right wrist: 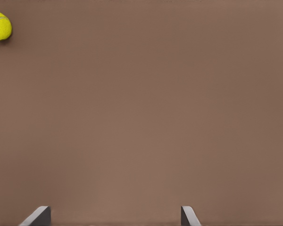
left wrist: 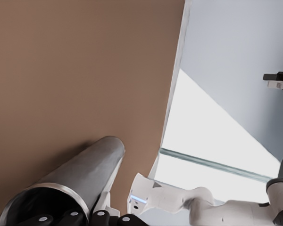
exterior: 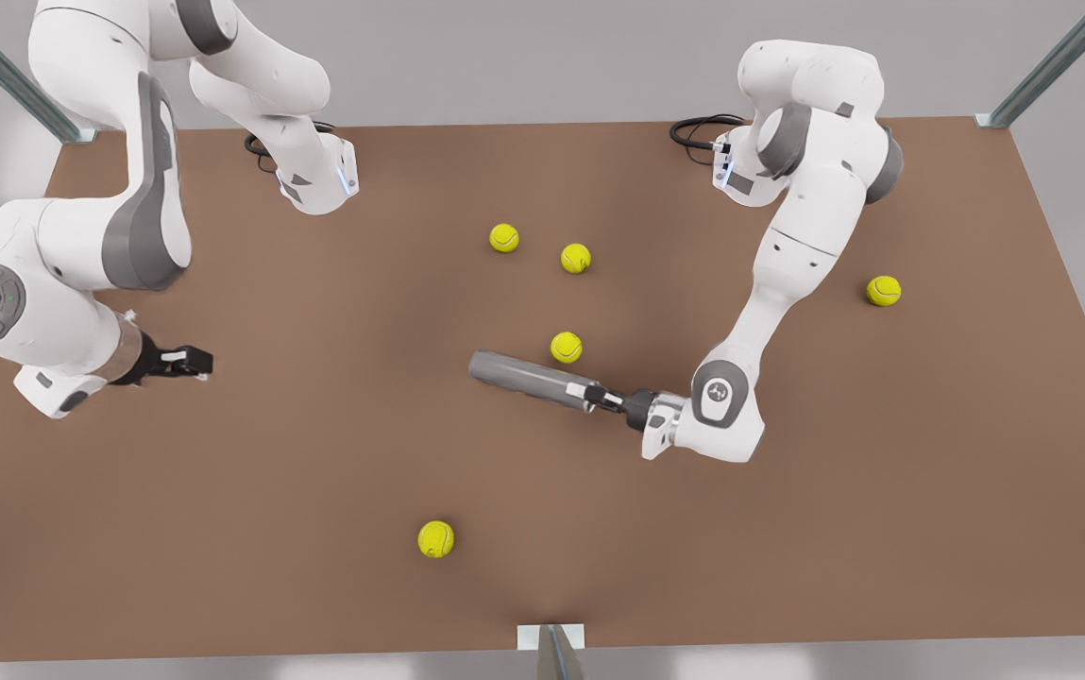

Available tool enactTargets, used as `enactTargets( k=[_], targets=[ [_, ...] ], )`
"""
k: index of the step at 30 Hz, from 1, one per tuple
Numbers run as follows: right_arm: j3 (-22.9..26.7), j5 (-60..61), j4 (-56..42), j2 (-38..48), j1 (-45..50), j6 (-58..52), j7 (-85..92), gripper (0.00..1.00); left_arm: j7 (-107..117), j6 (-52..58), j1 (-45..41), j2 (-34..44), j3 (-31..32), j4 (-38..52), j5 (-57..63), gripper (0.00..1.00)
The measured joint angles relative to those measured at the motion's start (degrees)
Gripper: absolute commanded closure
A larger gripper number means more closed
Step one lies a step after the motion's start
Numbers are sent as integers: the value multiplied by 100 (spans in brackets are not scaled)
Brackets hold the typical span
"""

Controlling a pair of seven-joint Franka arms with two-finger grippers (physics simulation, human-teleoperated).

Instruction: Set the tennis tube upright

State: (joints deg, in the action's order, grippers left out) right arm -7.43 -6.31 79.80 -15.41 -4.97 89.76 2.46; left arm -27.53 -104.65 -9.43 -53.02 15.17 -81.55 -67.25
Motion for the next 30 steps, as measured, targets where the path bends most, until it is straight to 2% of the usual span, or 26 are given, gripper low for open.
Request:
enactTargets(
  k=[6, 11, 20, 30],
  targets=[
    [5, -36, 74, 3, -70, 811, -28, 0, 568, 118, 184, 28, 42, 160, 46, 79],
    [-4, -28, 70, -25, -47, 501, 17, 0, 1311, 292, 214, 10, 39, 593, 79, 79],
    [40, 279, 9, -251, -258, 596, -3, 0, 2479, 523, 152, -59, -15, 1493, 293, 79],
    [40, 279, 18, -262, -242, 576, -44, 0, 3156, 515, 181, 148, -14, 1722, 958, 79]
  ],
)
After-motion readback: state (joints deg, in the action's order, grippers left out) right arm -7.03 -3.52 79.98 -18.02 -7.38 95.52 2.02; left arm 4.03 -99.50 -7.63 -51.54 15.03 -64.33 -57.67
